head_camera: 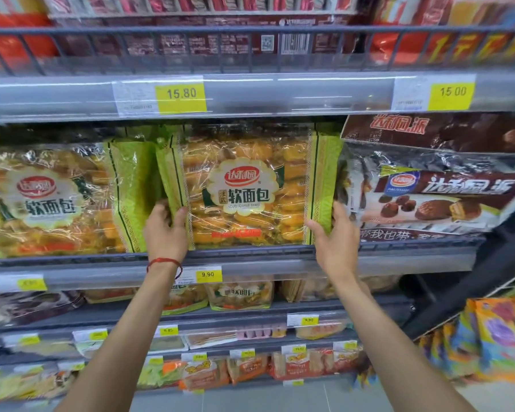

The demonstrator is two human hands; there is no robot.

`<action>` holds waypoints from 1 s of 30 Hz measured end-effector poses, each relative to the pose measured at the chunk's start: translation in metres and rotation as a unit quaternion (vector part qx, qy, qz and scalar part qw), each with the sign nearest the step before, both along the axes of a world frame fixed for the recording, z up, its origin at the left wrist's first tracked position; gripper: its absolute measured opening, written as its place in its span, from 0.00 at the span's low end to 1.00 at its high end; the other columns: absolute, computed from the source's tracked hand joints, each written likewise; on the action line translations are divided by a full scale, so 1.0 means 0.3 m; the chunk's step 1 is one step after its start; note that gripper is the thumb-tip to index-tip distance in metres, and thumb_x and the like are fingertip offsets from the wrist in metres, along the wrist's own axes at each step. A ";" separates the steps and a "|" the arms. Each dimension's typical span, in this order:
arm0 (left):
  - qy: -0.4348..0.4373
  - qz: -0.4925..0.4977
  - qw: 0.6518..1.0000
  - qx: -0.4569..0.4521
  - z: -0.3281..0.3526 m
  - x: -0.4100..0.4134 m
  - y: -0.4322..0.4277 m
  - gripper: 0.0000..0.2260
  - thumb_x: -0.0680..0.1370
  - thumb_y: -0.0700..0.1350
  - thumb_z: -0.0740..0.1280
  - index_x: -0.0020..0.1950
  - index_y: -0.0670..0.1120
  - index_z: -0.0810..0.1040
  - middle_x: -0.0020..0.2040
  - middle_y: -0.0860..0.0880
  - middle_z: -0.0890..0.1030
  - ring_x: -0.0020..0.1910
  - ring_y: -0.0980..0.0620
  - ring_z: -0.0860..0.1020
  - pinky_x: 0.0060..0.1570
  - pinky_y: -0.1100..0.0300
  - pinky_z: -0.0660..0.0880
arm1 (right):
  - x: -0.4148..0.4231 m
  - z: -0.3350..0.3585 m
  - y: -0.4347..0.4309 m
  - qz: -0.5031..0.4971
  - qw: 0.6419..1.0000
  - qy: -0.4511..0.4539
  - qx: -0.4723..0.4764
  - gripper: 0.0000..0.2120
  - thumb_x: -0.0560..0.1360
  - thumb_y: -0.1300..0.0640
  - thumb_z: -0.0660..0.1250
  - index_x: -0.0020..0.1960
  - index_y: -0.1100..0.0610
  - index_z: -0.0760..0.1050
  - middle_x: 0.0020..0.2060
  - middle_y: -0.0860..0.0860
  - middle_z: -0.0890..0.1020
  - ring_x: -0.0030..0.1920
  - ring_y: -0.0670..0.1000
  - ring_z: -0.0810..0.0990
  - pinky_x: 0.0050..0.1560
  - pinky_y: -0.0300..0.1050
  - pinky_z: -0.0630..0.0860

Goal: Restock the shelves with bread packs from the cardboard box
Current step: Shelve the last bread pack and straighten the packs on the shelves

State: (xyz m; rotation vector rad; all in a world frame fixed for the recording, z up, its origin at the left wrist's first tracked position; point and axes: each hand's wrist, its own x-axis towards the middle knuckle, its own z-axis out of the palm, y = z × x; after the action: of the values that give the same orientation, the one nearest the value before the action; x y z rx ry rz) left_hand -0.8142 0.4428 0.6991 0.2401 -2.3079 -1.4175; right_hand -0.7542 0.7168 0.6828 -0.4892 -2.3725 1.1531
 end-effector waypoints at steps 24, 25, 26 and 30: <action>0.226 -0.084 0.876 -0.418 0.272 -0.125 0.064 0.14 0.79 0.49 0.65 0.65 0.54 0.77 0.61 0.51 0.78 0.61 0.44 0.73 0.66 0.47 0.65 | -0.207 0.319 -0.146 0.037 0.894 0.169 0.413 0.25 0.74 0.49 0.76 0.68 0.54 0.78 0.59 0.54 0.81 0.62 0.59 0.77 0.71 0.57 0.69; 0.224 -0.079 0.873 -0.426 0.272 -0.128 0.061 0.14 0.79 0.49 0.65 0.64 0.54 0.78 0.60 0.51 0.78 0.60 0.45 0.73 0.64 0.48 0.66 | -0.204 0.317 -0.139 0.033 0.893 0.170 0.415 0.24 0.74 0.48 0.75 0.67 0.53 0.79 0.58 0.53 0.82 0.61 0.58 0.78 0.69 0.55 0.70; 0.224 -0.075 0.870 -0.433 0.271 -0.131 0.059 0.13 0.79 0.50 0.65 0.64 0.54 0.78 0.60 0.51 0.78 0.59 0.45 0.73 0.61 0.49 0.66 | -0.201 0.316 -0.133 0.027 0.892 0.170 0.418 0.24 0.74 0.47 0.75 0.67 0.53 0.79 0.58 0.53 0.82 0.60 0.58 0.78 0.67 0.55 0.71; 0.193 -0.047 0.887 -0.418 0.271 -0.135 0.029 0.17 0.78 0.56 0.66 0.65 0.51 0.76 0.59 0.46 0.75 0.58 0.42 0.70 0.55 0.48 0.70 | -0.190 0.317 -0.096 -0.004 0.888 0.152 0.435 0.27 0.74 0.42 0.74 0.67 0.56 0.78 0.57 0.57 0.81 0.59 0.59 0.79 0.65 0.57 0.73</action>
State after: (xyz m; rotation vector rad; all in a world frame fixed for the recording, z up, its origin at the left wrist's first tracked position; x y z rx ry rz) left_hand -0.8547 0.4516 0.7804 -0.3826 -2.3548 -0.3402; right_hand -0.8111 0.6880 0.7778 0.0038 -2.2925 0.0579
